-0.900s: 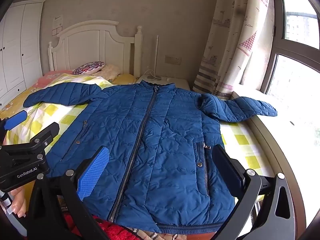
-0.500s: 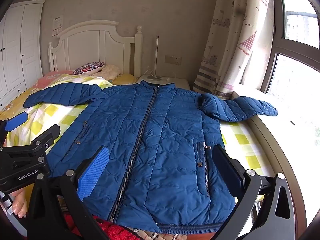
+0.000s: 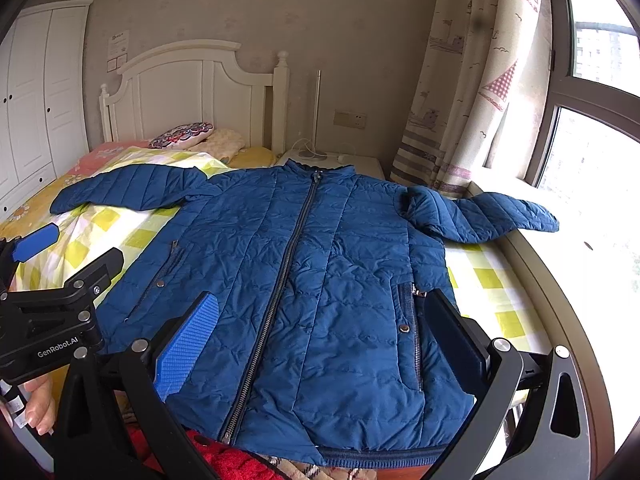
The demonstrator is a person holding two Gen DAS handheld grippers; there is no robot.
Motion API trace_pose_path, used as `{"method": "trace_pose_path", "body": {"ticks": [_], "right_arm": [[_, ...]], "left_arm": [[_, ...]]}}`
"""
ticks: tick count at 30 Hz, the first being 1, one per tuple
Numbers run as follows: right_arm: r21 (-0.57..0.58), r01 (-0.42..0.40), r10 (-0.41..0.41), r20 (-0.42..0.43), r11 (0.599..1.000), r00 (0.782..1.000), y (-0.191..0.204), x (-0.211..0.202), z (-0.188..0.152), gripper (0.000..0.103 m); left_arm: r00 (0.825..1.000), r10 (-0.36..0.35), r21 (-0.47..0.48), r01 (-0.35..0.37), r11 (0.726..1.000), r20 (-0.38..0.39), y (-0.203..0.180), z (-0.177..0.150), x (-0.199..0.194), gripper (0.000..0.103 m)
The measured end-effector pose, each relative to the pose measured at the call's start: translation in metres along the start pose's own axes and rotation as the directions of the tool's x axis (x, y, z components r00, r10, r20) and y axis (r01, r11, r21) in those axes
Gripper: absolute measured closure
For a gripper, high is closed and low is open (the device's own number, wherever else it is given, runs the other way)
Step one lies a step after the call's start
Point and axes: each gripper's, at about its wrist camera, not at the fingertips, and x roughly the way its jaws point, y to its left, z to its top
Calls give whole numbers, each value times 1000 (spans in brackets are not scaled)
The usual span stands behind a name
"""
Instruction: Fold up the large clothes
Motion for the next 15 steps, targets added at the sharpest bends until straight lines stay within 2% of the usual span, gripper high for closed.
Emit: {"method": "trace_pose_path", "body": {"ticks": [15], "right_arm": [[-4,-12,12,-3,1000,1000,1,1,0,4]], "left_arm": [[1000,-1,-3,1,1000,2,2,0,-1,2]]}}
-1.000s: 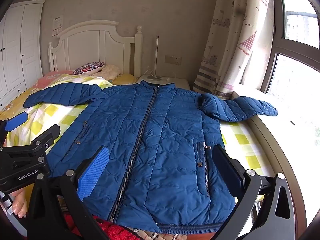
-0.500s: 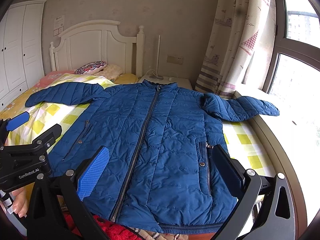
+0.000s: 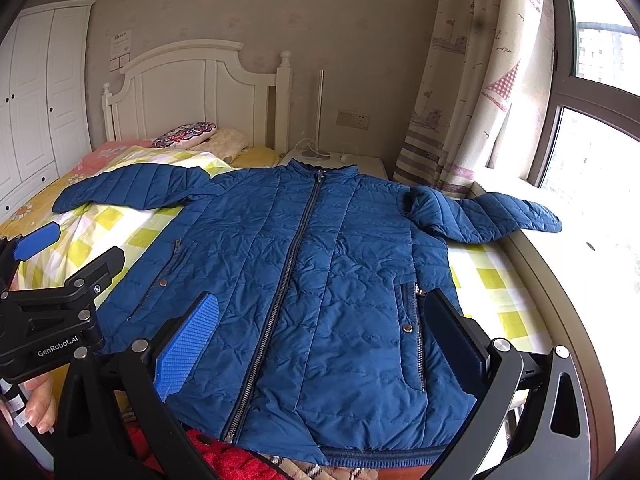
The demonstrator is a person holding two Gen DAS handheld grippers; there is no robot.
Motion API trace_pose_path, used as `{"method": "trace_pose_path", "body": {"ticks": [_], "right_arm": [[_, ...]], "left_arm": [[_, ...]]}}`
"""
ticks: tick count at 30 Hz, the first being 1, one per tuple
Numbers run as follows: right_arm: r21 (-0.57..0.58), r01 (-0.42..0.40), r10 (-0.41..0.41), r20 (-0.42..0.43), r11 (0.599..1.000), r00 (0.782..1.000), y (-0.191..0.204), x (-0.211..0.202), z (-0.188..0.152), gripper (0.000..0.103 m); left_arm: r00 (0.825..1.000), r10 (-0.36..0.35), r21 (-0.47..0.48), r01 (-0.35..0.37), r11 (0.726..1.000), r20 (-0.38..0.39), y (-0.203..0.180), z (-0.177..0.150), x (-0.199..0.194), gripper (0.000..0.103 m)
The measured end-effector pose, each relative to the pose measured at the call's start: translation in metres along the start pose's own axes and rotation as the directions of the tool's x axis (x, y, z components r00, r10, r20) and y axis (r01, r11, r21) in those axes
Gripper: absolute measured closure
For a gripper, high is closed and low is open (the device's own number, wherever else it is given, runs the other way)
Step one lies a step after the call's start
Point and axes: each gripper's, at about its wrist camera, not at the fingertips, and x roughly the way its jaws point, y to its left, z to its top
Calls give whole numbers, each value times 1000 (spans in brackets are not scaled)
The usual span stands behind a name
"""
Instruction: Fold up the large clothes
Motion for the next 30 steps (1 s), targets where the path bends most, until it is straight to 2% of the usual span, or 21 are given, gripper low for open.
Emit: {"method": "trace_pose_path", "body": {"ticks": [30], "right_arm": [[2,-5,5,2,1000,1000,2,0,0,4]], "left_arm": [[1000,1,0,-1,1000,0,1,0,-1,2]]}}
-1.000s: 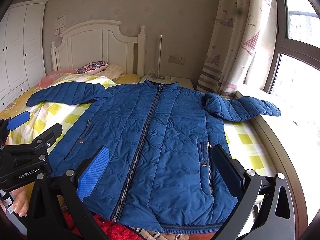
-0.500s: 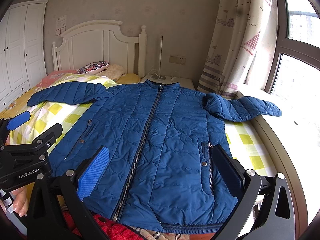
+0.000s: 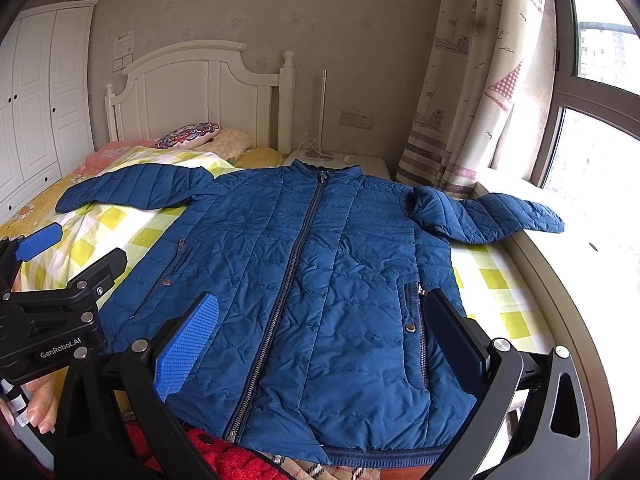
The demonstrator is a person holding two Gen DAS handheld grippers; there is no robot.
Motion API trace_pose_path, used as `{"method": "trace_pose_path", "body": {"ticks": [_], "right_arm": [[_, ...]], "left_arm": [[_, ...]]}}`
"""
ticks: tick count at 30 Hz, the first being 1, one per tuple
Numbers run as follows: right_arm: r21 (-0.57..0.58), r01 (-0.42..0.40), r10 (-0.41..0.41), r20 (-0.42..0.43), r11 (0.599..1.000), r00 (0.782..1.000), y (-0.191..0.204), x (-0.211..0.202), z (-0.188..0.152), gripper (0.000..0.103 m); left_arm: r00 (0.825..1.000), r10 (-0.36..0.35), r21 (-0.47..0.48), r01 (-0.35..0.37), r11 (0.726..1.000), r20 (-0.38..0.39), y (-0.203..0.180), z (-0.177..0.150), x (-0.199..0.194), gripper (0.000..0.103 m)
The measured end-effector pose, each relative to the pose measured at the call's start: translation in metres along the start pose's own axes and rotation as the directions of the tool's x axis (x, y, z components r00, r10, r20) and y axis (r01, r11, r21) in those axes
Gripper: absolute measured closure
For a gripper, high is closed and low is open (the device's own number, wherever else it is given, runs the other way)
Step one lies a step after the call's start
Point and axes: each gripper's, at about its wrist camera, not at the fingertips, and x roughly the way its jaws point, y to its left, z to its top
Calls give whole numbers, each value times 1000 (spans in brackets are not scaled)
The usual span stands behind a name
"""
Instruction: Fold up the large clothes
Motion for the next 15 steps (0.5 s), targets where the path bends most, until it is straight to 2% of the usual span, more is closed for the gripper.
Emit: {"method": "trace_pose_path", "body": {"ticks": [15], "right_arm": [[2,-6,6,-6,1000,1000,2,3,-2,4]], "left_arm": [[1000,-1,2,1,1000,-7,2,-3,-1,2]]}}
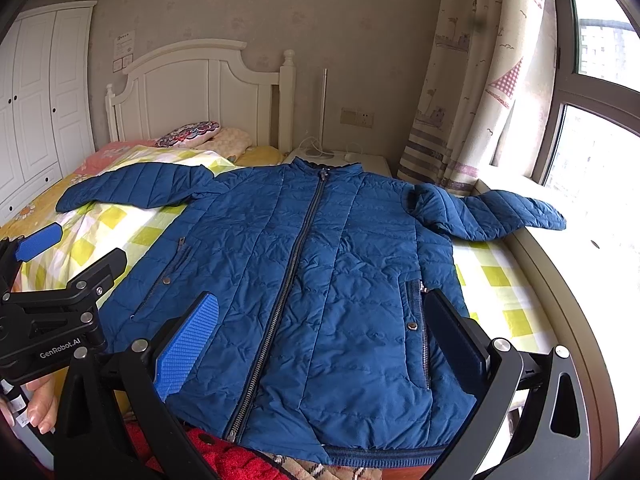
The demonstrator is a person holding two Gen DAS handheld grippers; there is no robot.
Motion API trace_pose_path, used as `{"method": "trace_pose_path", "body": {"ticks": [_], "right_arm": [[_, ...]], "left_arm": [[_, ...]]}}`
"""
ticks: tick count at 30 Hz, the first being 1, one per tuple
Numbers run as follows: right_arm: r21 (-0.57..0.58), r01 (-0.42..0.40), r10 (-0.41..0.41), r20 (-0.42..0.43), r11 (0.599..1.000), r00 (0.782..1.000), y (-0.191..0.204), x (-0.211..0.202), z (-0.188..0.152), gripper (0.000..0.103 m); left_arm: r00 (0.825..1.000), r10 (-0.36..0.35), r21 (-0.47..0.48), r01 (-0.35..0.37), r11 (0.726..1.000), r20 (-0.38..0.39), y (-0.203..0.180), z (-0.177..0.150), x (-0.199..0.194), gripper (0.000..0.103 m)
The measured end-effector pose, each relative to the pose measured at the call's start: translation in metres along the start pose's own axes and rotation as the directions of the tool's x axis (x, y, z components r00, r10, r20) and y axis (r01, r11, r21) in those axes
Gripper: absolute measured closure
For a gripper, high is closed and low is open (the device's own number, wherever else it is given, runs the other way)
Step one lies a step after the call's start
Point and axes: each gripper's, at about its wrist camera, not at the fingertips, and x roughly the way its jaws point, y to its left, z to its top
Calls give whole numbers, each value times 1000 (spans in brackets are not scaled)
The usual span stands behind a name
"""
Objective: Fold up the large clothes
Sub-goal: 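Grasp the blue jacket's sleeve with the right gripper and lift it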
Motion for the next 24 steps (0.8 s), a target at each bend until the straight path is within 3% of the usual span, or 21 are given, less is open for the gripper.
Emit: {"method": "trace_pose_path", "body": {"ticks": [6,10,14,17,20,24], "right_arm": [[4,-9,9,-3,1000,1000,-2,6,-3,4],[3,-39,39,-24,999,999,-7,31,-1,4],[54,-15,21,-103,998,994,-34,84,7,4],[156,27,0,-171,987,985,-76,132,13,4],[289,105,-42,-218,951,975,-135,179,22,4],[404,211,-133,-211,890,968,-216,224,36,4]], "left_arm": [[1000,-4,9,4,1000,-16,0,-2,5,2],[998,-37,25,39,999,-55,-3,6,31,2],[985,-61,48,70,996,-164,-4,25,110,2],[945,-84,47,104,994,-316,-3,36,193,2],[936,-4,98,41,994,-352,-3,45,261,2],[919,13,125,40,991,-394,5,58,327,2]]}}
